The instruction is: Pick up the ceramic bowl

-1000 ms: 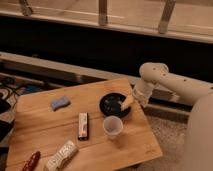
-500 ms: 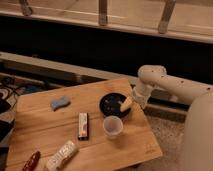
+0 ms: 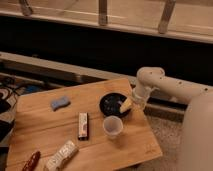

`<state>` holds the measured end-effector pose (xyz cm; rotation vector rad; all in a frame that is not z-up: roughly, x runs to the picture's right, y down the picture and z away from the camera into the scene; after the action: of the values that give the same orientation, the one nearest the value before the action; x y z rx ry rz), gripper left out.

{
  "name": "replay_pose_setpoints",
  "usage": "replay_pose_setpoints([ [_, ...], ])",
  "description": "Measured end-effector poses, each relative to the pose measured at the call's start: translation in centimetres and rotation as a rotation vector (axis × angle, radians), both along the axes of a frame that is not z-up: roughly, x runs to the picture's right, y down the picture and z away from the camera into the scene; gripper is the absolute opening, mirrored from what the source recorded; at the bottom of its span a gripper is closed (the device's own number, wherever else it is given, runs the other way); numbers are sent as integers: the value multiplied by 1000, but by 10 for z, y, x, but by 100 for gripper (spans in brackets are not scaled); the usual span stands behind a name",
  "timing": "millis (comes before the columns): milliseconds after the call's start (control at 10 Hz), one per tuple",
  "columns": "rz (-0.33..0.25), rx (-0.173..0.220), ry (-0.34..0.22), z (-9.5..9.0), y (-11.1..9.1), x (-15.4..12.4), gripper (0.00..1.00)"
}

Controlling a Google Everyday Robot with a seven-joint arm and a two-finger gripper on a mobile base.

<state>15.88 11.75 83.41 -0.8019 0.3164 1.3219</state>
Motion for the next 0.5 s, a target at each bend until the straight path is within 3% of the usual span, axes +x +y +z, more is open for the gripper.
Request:
replay_pose_setpoints([
  [100, 28, 56, 24, -1, -9, 3, 80],
  [200, 87, 158, 52, 1, -20, 10, 80],
  [300, 123, 214, 71, 5, -24, 17, 80],
  [400, 150, 249, 84, 9, -28, 20, 80],
  [500, 181, 255, 94, 15, -27, 22, 80],
])
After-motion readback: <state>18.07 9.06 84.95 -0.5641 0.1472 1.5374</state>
